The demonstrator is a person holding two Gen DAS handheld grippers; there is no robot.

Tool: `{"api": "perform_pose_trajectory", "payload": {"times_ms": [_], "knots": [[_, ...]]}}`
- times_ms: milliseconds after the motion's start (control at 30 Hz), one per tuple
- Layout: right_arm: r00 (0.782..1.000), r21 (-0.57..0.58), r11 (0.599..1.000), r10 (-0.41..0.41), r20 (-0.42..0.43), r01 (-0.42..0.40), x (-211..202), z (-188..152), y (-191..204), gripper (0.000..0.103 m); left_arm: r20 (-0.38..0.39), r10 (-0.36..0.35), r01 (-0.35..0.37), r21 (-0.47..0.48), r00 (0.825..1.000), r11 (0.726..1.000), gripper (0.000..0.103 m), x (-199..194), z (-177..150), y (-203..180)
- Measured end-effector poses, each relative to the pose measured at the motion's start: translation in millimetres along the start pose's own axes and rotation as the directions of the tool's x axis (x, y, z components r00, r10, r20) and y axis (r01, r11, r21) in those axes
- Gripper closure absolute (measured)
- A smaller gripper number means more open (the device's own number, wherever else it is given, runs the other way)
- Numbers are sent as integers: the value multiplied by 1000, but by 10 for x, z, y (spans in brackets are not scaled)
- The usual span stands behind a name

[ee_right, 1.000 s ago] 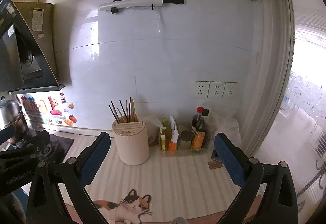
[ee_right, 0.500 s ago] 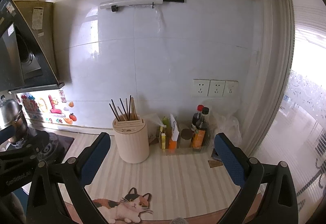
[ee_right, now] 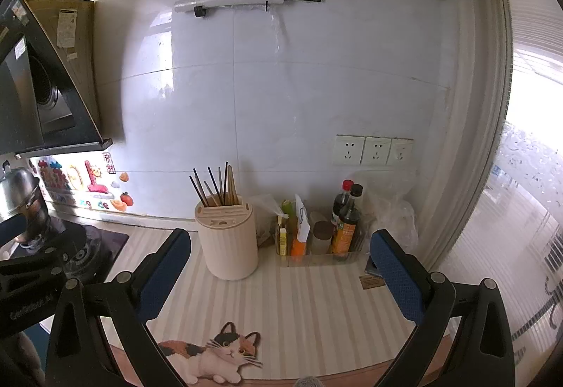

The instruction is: Organize utensils

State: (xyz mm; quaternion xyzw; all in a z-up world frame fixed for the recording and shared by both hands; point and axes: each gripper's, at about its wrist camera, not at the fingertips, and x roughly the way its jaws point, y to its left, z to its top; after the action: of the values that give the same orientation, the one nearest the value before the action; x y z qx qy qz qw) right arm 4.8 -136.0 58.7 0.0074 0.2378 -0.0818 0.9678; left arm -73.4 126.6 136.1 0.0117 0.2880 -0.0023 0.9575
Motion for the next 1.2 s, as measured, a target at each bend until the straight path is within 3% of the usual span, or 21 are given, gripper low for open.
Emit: {"api": "perform_pose_trajectory", "payload": {"times_ms": [1200], "knots": [[1000, -13, 1000, 7, -24, -8, 82, 11, -55, 0, -19, -14, 14, 14, 1000, 1000, 0, 84, -28, 40]]}}
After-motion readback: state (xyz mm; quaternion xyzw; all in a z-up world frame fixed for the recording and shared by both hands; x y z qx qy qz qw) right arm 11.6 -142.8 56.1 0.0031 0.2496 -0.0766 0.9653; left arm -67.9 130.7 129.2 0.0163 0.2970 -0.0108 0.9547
